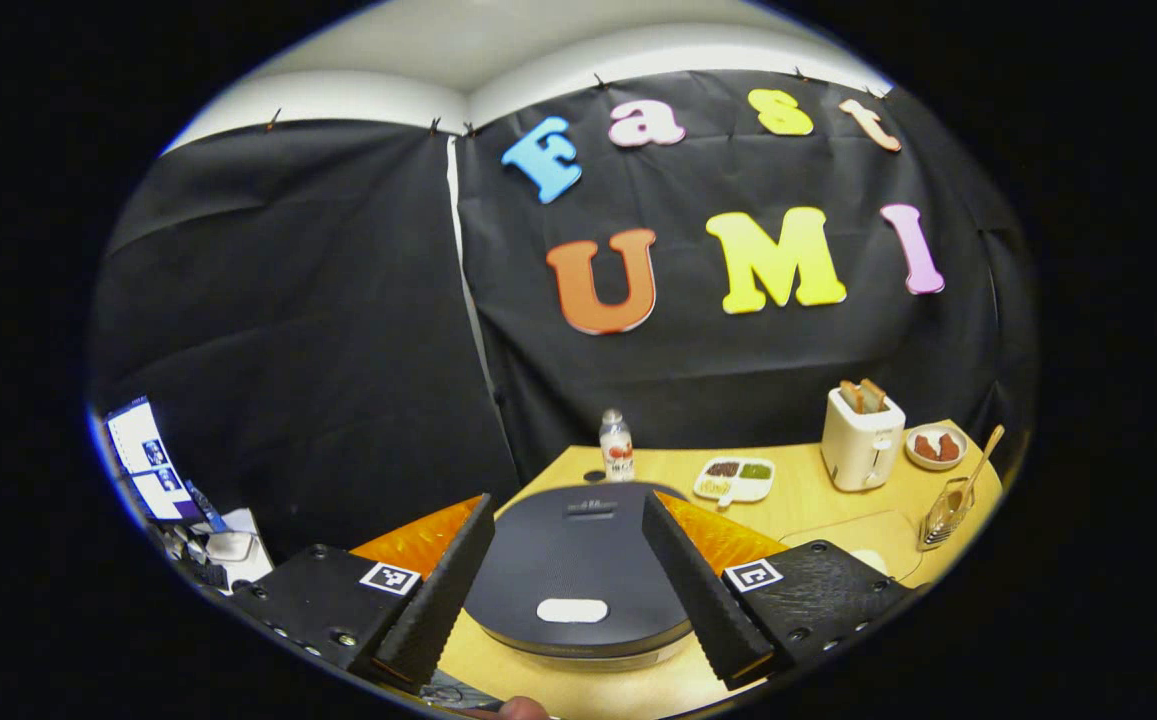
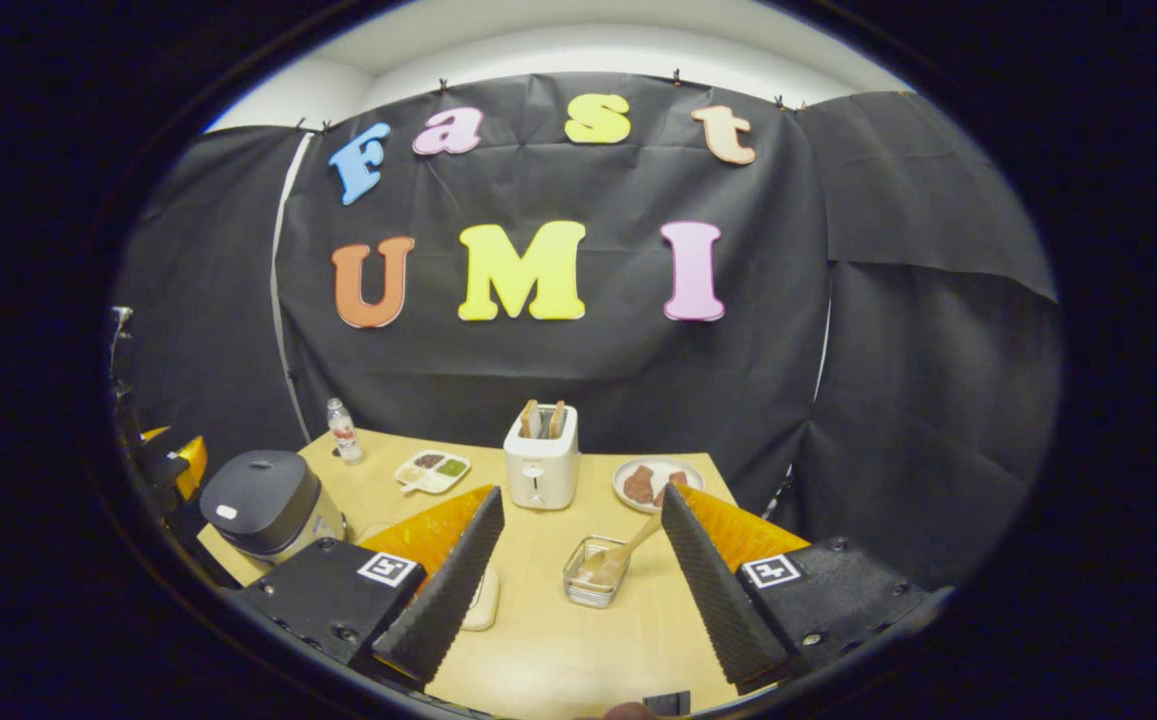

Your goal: Close the left gripper, press the button to open the rice cooker; take a wooden spoon from the chopstick holder with the right hand, scoop a spoonful of rice and pour it into the rice cooker, then put the wooden spoon back into the chopstick holder.

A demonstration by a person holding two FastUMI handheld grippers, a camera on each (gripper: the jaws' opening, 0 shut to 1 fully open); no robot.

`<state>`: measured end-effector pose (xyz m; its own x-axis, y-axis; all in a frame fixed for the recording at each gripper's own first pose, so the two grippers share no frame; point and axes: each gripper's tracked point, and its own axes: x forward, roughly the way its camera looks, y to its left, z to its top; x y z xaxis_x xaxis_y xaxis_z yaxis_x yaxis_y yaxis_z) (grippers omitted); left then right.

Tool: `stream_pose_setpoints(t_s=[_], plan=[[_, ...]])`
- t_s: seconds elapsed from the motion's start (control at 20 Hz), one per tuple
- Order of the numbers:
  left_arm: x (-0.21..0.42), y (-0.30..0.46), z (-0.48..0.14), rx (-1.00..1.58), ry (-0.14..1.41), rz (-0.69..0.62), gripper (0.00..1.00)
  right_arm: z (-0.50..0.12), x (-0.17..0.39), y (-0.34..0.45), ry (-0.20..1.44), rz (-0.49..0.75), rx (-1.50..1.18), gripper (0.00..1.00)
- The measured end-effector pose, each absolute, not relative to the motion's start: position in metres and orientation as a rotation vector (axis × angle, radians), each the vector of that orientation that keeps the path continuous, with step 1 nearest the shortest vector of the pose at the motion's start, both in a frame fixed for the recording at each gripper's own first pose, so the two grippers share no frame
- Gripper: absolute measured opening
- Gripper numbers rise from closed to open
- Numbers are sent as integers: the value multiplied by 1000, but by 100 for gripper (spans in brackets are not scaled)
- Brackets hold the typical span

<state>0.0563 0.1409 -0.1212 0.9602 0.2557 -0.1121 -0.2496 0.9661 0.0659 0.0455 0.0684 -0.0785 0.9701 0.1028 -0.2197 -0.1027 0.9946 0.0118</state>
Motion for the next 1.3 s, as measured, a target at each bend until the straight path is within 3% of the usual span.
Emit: stream_pose_setpoints(t_s=[0.4, 0.65, 0.7, 1.3], plan=[[2, 83, -3, 21, -99, 129, 94, -8, 25, 63, 63, 107, 40, 100], [-16, 72, -1, -28, -66, 80, 90, 12, 6, 69, 1, 122, 35, 100], [-17, 71, -6, -37, -44, 74, 95, 15, 3, 71, -9, 126, 30, 100], [-16, 85, -13, -44, -12, 93, 95, 2, -2, 88, 42, 152, 57, 100]])
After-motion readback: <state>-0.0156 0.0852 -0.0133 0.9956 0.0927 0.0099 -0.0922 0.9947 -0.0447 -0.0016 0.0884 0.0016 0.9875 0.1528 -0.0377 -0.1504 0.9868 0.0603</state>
